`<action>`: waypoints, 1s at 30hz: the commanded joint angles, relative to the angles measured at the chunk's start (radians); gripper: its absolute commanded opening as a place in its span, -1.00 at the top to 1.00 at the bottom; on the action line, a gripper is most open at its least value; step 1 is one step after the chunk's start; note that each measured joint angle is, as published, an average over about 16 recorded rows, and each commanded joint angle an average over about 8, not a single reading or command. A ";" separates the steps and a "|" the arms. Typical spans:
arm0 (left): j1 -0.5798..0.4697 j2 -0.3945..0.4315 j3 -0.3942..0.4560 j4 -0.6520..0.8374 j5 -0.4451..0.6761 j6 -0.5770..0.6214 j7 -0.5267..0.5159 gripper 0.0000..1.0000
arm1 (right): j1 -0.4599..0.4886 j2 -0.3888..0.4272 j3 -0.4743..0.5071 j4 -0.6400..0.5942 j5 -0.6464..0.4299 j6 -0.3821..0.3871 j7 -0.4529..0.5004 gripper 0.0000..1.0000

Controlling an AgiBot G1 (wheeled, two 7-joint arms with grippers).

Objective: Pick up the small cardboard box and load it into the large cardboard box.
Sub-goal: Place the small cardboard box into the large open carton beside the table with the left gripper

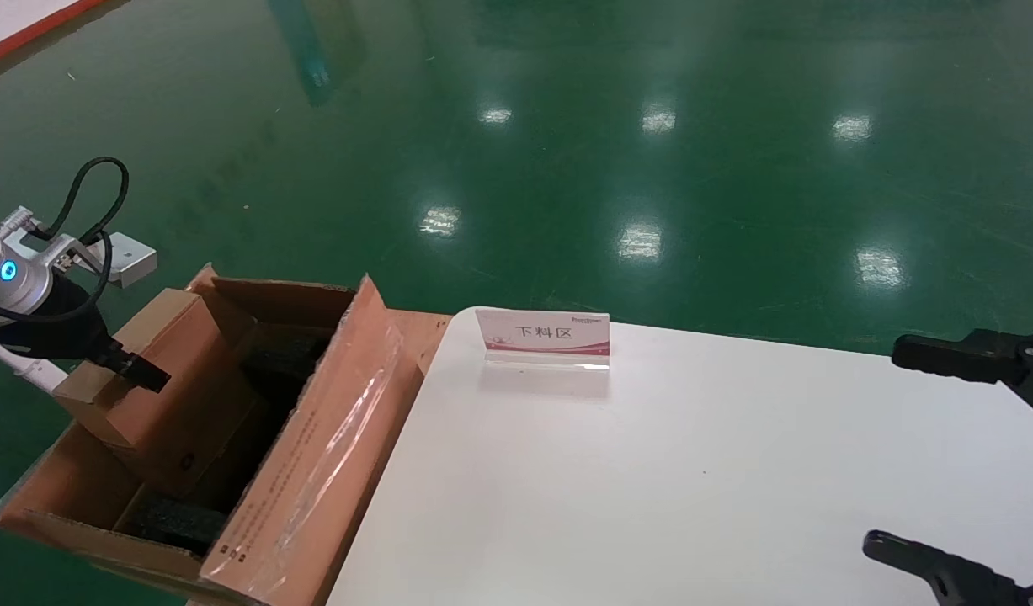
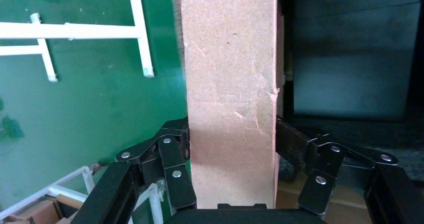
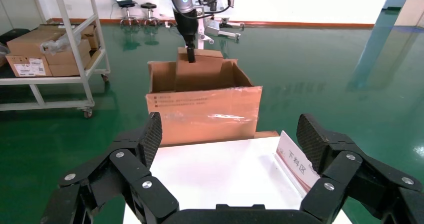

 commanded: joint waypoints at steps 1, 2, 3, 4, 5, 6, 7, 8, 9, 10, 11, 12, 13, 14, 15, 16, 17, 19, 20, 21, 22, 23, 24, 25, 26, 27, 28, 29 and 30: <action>0.000 0.000 0.000 0.000 0.000 0.000 0.001 -1.00 | 0.000 0.000 0.000 0.000 0.000 0.000 0.000 -1.00; 0.000 0.000 0.000 0.000 0.000 0.000 0.001 -1.00 | 0.000 0.000 0.000 0.000 0.000 0.000 0.000 -1.00; 0.000 0.000 0.000 0.000 0.000 0.000 0.001 -1.00 | 0.000 0.000 0.000 0.000 0.000 0.000 0.000 -1.00; 0.000 0.000 0.000 0.000 0.000 0.000 0.001 -1.00 | 0.000 0.000 0.000 0.000 0.000 0.000 0.000 -1.00; 0.000 -0.001 0.000 0.000 0.001 0.000 0.001 -1.00 | 0.000 0.000 0.000 0.000 0.000 0.000 0.000 -1.00; 0.000 -0.001 0.000 0.000 0.001 0.000 0.002 -1.00 | 0.000 0.000 0.000 0.000 0.000 0.000 0.000 -1.00; -0.001 -0.001 0.000 0.001 0.001 0.001 0.002 -1.00 | 0.000 0.000 0.000 0.000 0.000 0.000 0.000 -1.00; -0.001 -0.001 0.000 0.001 0.001 0.001 0.002 -1.00 | 0.000 0.000 0.000 0.000 0.000 0.000 0.000 -1.00; -0.001 -0.001 0.000 0.001 0.002 0.001 0.002 -1.00 | 0.000 0.000 0.000 0.000 0.000 0.000 0.000 -1.00; -0.001 -0.001 0.000 0.001 0.002 0.001 0.002 -1.00 | 0.000 0.000 0.000 0.000 0.000 0.000 0.000 -1.00; -0.001 -0.001 0.000 0.001 0.002 0.001 0.002 -1.00 | 0.000 0.000 0.000 0.000 0.000 0.000 0.000 -1.00; -0.001 -0.001 -0.001 0.001 0.001 0.001 0.002 -1.00 | 0.000 0.000 0.000 0.000 0.000 0.000 0.000 -1.00; -0.001 -0.001 -0.001 0.001 0.001 0.001 0.002 -1.00 | 0.000 0.000 0.000 0.000 0.000 0.000 0.000 -1.00; -0.001 -0.001 -0.001 0.001 0.001 0.001 0.002 -1.00 | 0.000 0.000 0.000 0.000 0.000 0.000 0.000 -1.00; -0.002 -0.001 -0.001 0.000 0.000 0.000 0.003 -1.00 | 0.000 0.000 0.000 0.000 0.000 0.000 0.000 -1.00; -0.003 -0.001 -0.003 -0.001 -0.001 -0.001 0.004 -1.00 | 0.000 0.000 0.000 0.000 0.000 0.000 0.000 -1.00; -0.006 -0.001 -0.004 -0.004 -0.002 -0.002 0.007 -1.00 | 0.000 0.000 0.000 0.000 0.000 0.000 0.000 -1.00; -0.020 -0.004 -0.012 -0.018 -0.006 -0.007 0.019 -1.00 | 0.000 0.000 0.000 0.000 0.000 0.000 0.000 -1.00; -0.030 -0.007 -0.017 -0.029 -0.009 -0.010 0.028 -1.00 | 0.000 0.000 0.000 0.000 0.000 0.000 0.000 -1.00; -0.043 -0.011 -0.024 -0.042 -0.014 -0.013 0.039 -1.00 | 0.000 0.000 0.000 0.000 0.000 0.000 0.000 -1.00; -0.057 -0.017 -0.032 -0.058 -0.019 -0.017 0.051 -1.00 | 0.000 0.000 0.000 -0.001 0.000 0.000 0.000 -1.00; -0.073 -0.023 -0.041 -0.076 -0.024 -0.021 0.063 -1.00 | 0.000 0.000 0.000 -0.001 0.000 0.000 0.000 -1.00; -0.090 -0.031 -0.050 -0.097 -0.031 -0.026 0.077 -1.00 | 0.000 0.000 0.000 -0.001 0.000 0.000 0.000 -1.00; -0.108 -0.040 -0.060 -0.119 -0.038 -0.031 0.090 -1.00 | 0.000 0.000 -0.001 -0.001 0.000 0.000 0.000 -1.00; -0.124 -0.049 -0.070 -0.142 -0.046 -0.037 0.103 -1.00 | 0.000 0.000 -0.001 -0.001 0.000 0.000 0.000 -1.00; -0.141 -0.060 -0.081 -0.167 -0.054 -0.043 0.116 -1.00 | 0.000 0.000 -0.001 -0.001 0.000 0.000 0.000 -1.00; -0.157 -0.070 -0.091 -0.192 -0.062 -0.049 0.128 -1.00 | 0.001 0.000 -0.001 -0.001 0.000 0.000 0.000 -1.00; -0.171 -0.081 -0.101 -0.217 -0.070 -0.056 0.139 -1.00 | 0.001 0.000 -0.001 -0.001 0.000 0.000 0.000 -1.00; -0.186 -0.093 -0.111 -0.243 -0.081 -0.062 0.149 -1.00 | 0.001 0.000 -0.001 -0.001 0.000 0.000 0.000 -1.00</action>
